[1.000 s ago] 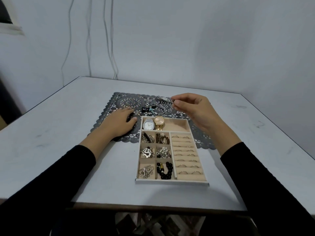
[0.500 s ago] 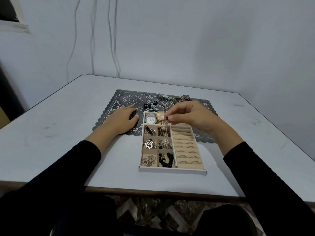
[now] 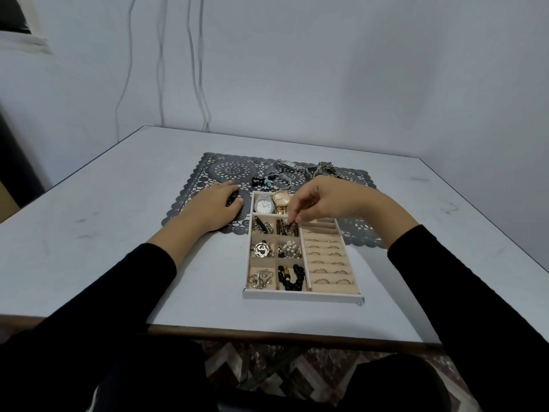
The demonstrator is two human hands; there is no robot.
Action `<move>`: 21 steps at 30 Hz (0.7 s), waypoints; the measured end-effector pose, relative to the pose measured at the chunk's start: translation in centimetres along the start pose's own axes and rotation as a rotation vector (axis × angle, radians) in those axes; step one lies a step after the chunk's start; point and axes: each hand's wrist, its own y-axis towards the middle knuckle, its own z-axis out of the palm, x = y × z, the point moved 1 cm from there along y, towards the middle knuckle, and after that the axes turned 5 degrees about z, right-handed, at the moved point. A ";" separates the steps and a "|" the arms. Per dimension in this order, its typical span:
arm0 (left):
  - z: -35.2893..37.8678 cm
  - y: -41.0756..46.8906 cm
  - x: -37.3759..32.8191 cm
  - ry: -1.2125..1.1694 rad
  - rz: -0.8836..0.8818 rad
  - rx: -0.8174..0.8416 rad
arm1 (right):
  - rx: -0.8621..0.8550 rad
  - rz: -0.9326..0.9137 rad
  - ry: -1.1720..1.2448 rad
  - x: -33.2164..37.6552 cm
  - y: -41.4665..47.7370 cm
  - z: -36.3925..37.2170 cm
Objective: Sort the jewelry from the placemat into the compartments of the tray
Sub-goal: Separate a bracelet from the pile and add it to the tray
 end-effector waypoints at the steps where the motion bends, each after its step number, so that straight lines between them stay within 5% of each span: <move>1: 0.0 0.0 0.0 -0.002 0.002 -0.002 | 0.016 0.000 -0.017 0.2 0.1 0.0; 21: -0.3 1.6 -0.5 -0.067 0.051 -0.055 | -0.251 -0.022 0.029 -1.6 1.3 -0.5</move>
